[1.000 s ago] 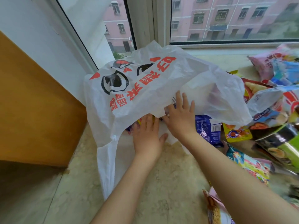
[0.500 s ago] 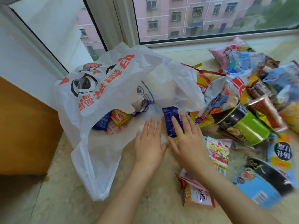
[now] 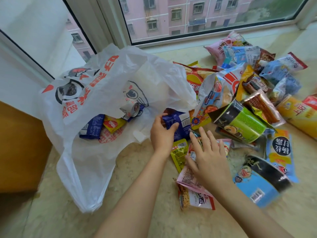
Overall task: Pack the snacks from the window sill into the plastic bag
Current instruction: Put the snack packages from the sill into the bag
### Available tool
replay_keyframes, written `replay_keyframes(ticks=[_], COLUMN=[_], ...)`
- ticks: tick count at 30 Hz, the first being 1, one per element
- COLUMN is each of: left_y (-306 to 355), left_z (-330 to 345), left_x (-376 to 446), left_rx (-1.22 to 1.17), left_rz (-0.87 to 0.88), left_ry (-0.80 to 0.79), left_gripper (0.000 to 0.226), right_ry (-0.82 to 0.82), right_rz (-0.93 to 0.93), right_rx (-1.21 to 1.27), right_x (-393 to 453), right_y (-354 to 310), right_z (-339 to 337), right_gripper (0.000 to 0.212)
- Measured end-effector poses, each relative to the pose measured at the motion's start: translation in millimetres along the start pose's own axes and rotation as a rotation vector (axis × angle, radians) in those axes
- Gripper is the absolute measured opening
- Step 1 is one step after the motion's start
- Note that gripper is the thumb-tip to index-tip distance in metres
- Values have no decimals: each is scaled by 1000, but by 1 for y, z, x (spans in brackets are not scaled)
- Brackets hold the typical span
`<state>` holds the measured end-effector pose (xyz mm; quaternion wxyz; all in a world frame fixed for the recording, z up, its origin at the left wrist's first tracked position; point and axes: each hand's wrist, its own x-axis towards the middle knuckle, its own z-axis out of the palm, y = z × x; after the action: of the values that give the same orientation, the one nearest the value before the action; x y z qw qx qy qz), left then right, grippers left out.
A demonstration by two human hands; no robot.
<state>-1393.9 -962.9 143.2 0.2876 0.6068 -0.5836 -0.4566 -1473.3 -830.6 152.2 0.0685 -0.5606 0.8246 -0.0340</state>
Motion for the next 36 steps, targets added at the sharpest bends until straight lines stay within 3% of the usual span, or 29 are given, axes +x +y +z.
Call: replay_keyframes(ticks=[5,7,12,18,23,26,30,33,36], left_y=[-14,-16,-18,-29,-19,-25,-34,-40,-41], left_z=[2,-3,-47,-121,-142,-137,-124,-115,-103], left_x=[-15,-19,-36,-47,-24,-5,-3,-9,-18], left_rx=[-114,-208,-292,-587,-725,-607,-250,-21,183], left_rz=[-98,-157,-187,-401,-396,-345,-281,-173,-53], left_ry=[-144,-118,104,505,632,601,365,333,266], left_gripper=[29,24,16,13,18,39,96,105,98], right_ry=[-67,-95,-153,-195,-147,-144,-126,-111,-102], right_rz=[1,-2,-32,-109,-214,-242,-244,-247,-226], right_rx=[-12,-14,-3,9,4,8,7,1,-16], right_x=[-7,-10,-14,-20,-20,-18,-17,-18,-20], right_y=[0,-1,-8,-31,-58,-65,-63,-53,-42], right_z=[-2,-1,-3,-8,-13,-10,-3,3,5], right_gripper=[69,69,69,72,68,69,69,69,71])
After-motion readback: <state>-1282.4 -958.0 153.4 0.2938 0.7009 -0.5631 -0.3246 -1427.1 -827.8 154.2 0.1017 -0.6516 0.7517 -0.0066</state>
